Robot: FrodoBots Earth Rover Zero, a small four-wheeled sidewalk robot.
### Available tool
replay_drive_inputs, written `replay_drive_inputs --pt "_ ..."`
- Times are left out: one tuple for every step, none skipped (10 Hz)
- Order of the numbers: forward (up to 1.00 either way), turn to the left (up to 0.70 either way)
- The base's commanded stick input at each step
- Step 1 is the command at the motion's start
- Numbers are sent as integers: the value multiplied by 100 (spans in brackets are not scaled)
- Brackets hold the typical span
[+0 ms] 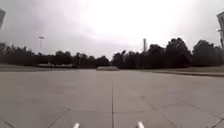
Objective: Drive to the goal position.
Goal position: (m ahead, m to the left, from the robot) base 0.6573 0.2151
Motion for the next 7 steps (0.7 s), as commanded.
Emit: replay_drive_inputs --pt "85 0" --pt "85 0" --pt "85 0" --pt "85 0" --pt "85 0" --pt "85 0" --pt "85 0"
